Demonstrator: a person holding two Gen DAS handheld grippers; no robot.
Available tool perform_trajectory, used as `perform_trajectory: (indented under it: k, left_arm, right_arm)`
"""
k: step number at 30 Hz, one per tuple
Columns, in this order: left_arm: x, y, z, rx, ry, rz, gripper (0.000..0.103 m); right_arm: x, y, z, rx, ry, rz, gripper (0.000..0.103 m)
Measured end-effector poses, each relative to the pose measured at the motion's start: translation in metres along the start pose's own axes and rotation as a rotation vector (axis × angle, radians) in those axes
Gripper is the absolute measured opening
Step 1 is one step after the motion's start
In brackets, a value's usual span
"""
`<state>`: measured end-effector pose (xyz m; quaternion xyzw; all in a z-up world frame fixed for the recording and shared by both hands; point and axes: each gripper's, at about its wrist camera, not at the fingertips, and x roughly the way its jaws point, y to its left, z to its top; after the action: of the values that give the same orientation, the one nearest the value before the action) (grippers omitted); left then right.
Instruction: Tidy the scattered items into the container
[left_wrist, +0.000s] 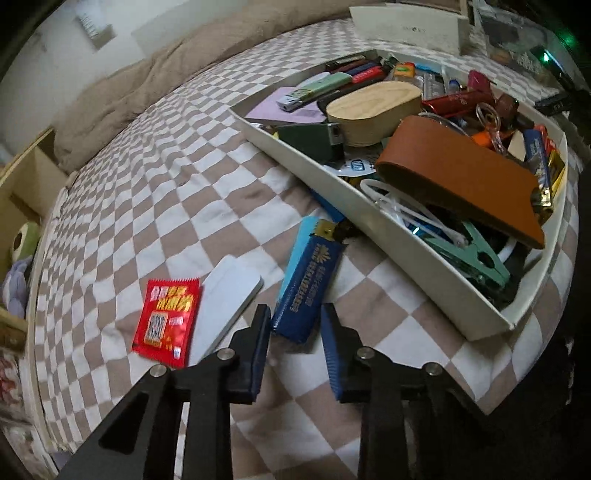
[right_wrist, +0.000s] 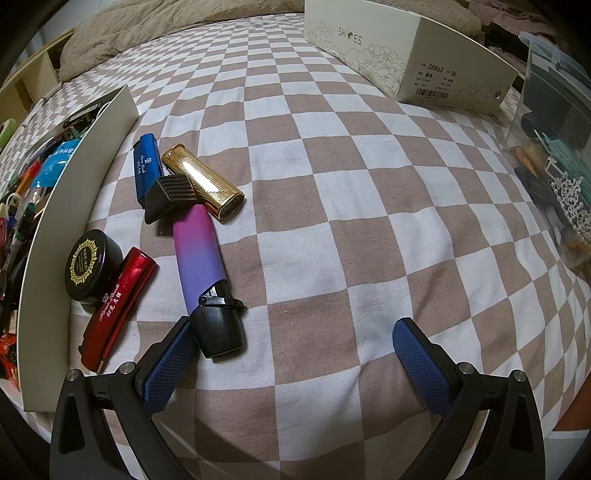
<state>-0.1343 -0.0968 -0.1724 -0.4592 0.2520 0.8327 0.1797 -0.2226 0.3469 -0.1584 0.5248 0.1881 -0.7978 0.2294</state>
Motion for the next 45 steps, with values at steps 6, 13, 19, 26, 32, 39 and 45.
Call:
perform_trajectory:
  k: [6, 13, 19, 26, 32, 39, 45]
  left_arm:
    - [-0.005, 0.011, -0.009, -0.103, -0.003, -0.047, 0.025]
    - [-0.019, 0.021, -0.044, -0.192, 0.029, -0.075, 0.025]
    - [-0.028, 0.033, -0.063, -0.219, 0.053, -0.027, 0.025]
    - [-0.029, 0.056, -0.081, -0.290, 0.070, 0.032, 0.025]
    - [-0.027, 0.068, -0.086, -0.321, 0.073, 0.075, 0.027]
    - [-0.029, 0.081, -0.093, -0.341, 0.087, 0.124, 0.027]
    - [-0.023, 0.102, -0.097, -0.398, 0.087, 0.164, 0.029]
  right_arm:
    - [0.000, 0.000, 0.000, 0.000, 0.000, 0.000, 0.103]
    - [0.000, 0.001, 0.001, 0.000, -0.005, 0.003, 0.103]
    - [0.001, 0.003, 0.002, 0.021, -0.018, 0.021, 0.103]
    - [0.001, -0.010, 0.005, 0.115, -0.036, 0.022, 0.103]
    - [0.008, -0.026, 0.013, 0.211, -0.088, -0.022, 0.103]
    - [0.018, -0.040, 0.026, 0.188, -0.100, -0.025, 0.103]
    - [-0.007, -0.032, 0.010, 0.018, -0.128, 0.043, 0.103]
